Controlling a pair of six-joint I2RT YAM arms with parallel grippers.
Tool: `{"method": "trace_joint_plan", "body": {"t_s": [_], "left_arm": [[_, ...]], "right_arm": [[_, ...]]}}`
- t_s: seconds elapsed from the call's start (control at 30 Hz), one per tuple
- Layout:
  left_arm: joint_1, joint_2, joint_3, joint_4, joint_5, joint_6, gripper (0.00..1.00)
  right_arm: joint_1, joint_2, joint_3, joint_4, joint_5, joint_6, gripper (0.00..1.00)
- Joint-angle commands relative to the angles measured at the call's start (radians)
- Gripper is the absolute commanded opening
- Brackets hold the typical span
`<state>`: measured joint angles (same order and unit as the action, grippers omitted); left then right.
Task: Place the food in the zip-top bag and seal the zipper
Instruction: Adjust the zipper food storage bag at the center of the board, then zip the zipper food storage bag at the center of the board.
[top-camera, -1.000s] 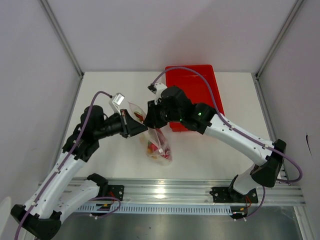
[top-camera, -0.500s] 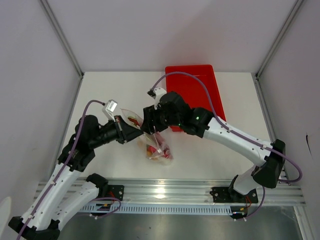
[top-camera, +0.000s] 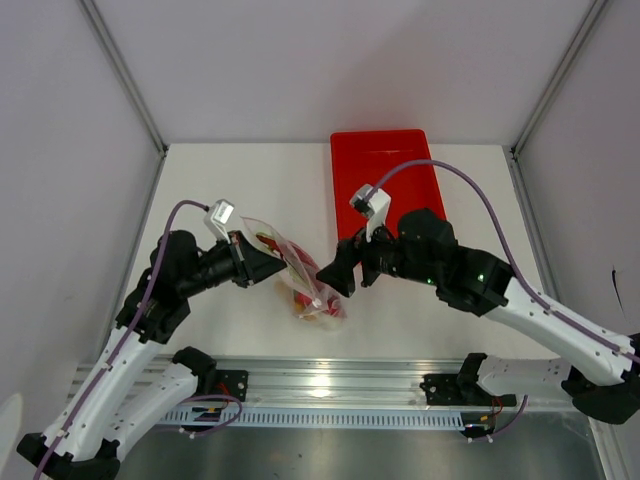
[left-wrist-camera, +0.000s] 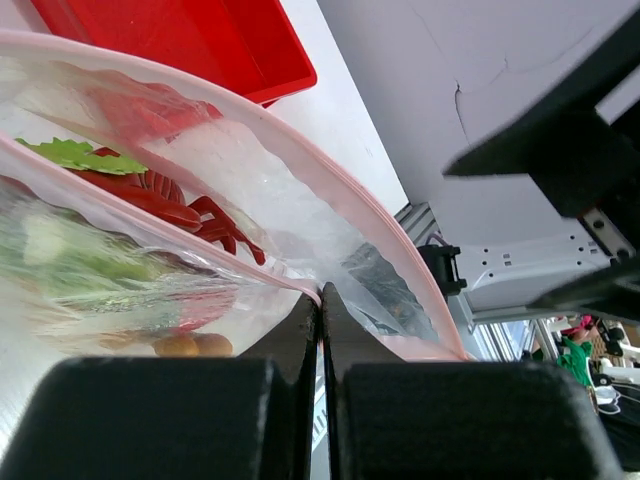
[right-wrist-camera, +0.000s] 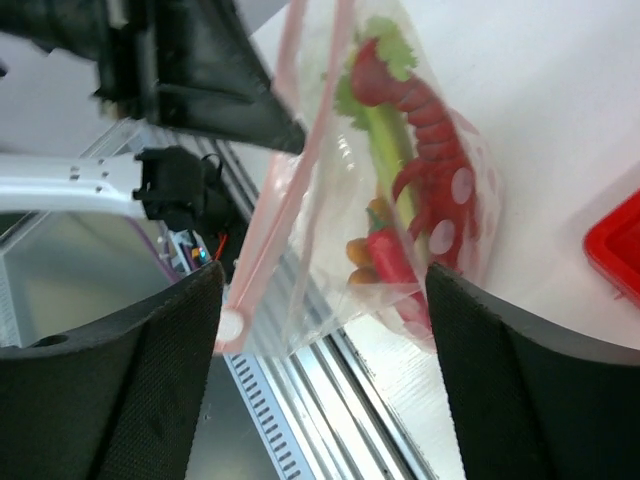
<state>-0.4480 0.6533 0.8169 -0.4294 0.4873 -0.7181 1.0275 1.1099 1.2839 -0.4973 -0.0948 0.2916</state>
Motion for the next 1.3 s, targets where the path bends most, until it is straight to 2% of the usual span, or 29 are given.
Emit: {"method": "trace_joint_plan", "body": {"t_s": [0.0,0.07,0.2,0.33,0.47,0.7,0.93,0.97,1.2,1.27], "left_arm": [[0.006,-0.012,0.011,0.014,-0.007,-0.026,0.01],[0.008,-0.012,0.019,0.014,-0.006,-0.032,0.01],[0.006,-0.014,0.027,0.004,-0.012,-0.04,0.01],[0.006,-0.015,0.03,0.007,-0.007,-0.053,0.0],[0.006,-0.012,0.041,0.003,-0.006,-0.053,0.01],[0.006,-0.011,0.047,-0.002,-0.001,-0.052,0.0],[0.006,-0.001,0.056,-0.006,0.011,-0.05,0.01],[0.006,-0.001,0.059,-0.005,0.014,-0.05,0.01],[0.006,0.012,0.073,-0.016,0.023,-0.034,0.01],[0.006,0.014,0.07,-0.016,0.025,-0.034,0.01]], "right_arm": [[0.054,-0.036,-0.088,0.046,-0.042,-0.054,0.81],[0.112,-0.054,-0.133,0.069,-0.01,-0.071,0.77],[0.233,-0.111,-0.242,0.16,0.194,-0.123,0.7],[0.313,-0.182,-0.385,0.265,0.319,-0.186,0.7],[0.368,-0.235,-0.426,0.319,0.45,-0.226,0.73],[0.376,-0.239,-0.442,0.379,0.465,-0.287,0.73],[0.359,-0.136,-0.426,0.485,0.42,-0.365,0.63],[0.35,-0.128,-0.431,0.505,0.402,-0.37,0.57],[0.299,-0.146,-0.459,0.588,0.368,-0.364,0.43],[0.292,-0.154,-0.469,0.605,0.365,-0.365,0.36]]}}
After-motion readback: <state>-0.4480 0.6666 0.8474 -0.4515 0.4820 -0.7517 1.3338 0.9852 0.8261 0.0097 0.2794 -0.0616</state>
